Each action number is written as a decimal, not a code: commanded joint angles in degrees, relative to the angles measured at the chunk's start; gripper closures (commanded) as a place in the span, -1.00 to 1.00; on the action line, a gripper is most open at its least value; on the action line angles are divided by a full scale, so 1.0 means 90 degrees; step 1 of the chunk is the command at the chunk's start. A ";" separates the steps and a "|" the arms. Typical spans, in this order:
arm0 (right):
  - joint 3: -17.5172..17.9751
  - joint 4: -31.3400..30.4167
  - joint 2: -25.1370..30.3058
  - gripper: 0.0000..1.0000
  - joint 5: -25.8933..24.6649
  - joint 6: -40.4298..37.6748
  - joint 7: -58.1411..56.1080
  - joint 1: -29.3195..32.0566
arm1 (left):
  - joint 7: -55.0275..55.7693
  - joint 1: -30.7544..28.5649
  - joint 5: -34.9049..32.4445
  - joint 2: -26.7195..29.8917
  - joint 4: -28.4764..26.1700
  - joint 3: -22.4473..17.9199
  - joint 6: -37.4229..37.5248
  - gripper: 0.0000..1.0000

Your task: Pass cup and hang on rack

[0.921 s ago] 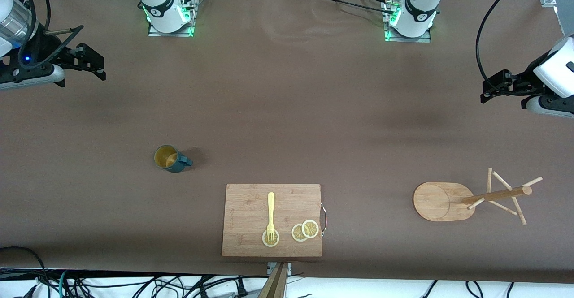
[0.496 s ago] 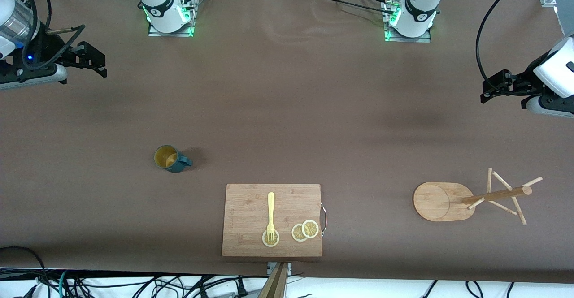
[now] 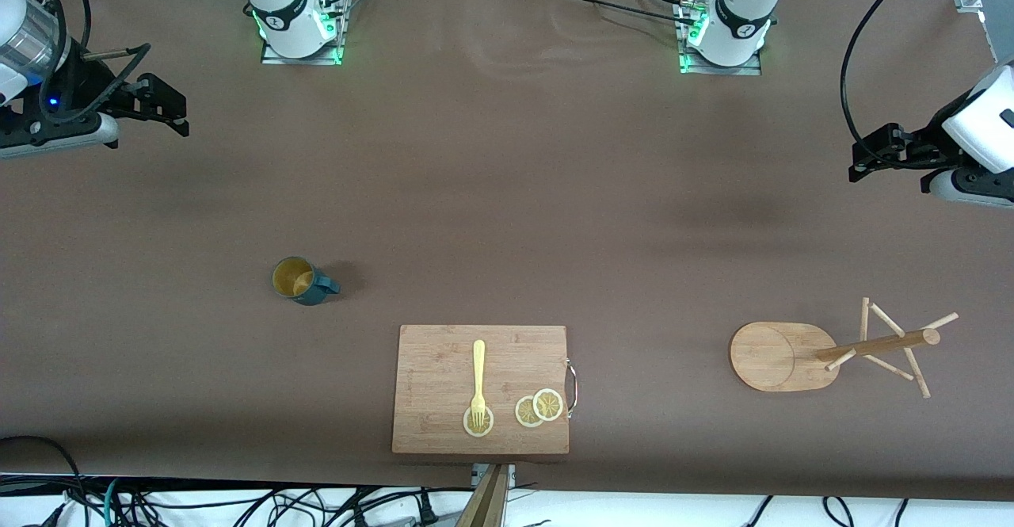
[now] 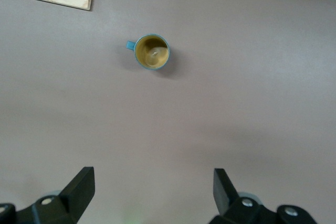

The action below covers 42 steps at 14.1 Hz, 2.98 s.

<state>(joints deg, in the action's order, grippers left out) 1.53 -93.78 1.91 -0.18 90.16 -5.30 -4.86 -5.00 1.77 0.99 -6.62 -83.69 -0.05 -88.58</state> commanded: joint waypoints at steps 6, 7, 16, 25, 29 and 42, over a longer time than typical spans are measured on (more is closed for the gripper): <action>0.0045 0.0108 -0.0056 -1.00 -0.0038 -0.0164 -0.0066 0.0032 | 0.0009 -0.0011 0.0075 -0.0066 0.0159 0.0005 0.0057 -1.00; 0.0045 0.0108 -0.0056 -1.00 -0.0038 -0.0164 -0.0066 0.0032 | 0.0009 -0.0021 0.0075 -0.0066 0.0159 0.0005 0.0057 -1.00; 0.0045 0.0040 -0.0328 -1.00 -0.0048 -0.0193 -0.0066 0.0023 | 0.0009 -0.0021 0.0075 -0.0066 0.0159 0.0005 0.0057 -1.00; 0.0054 -0.0708 -0.2370 -0.99 0.0001 0.2379 0.0110 -0.0104 | 0.0029 -0.0011 0.0075 -0.0066 0.0159 0.0005 0.0057 -1.00; 0.0045 -0.1074 -0.2828 -0.98 0.0001 0.3604 0.0120 -0.0056 | 0.0029 -0.0011 0.0075 -0.0066 0.0159 0.0005 0.0057 -1.00; 0.0006 -0.0488 -0.3854 -0.57 0.0010 0.3937 0.0706 -0.0026 | 0.0029 -0.0002 0.0075 -0.0114 0.0168 0.0005 0.0057 -1.00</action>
<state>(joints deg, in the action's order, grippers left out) 1.38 -99.69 -30.95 -0.16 125.59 0.07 -5.38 -5.00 1.78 0.99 -6.67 -83.64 -0.04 -88.58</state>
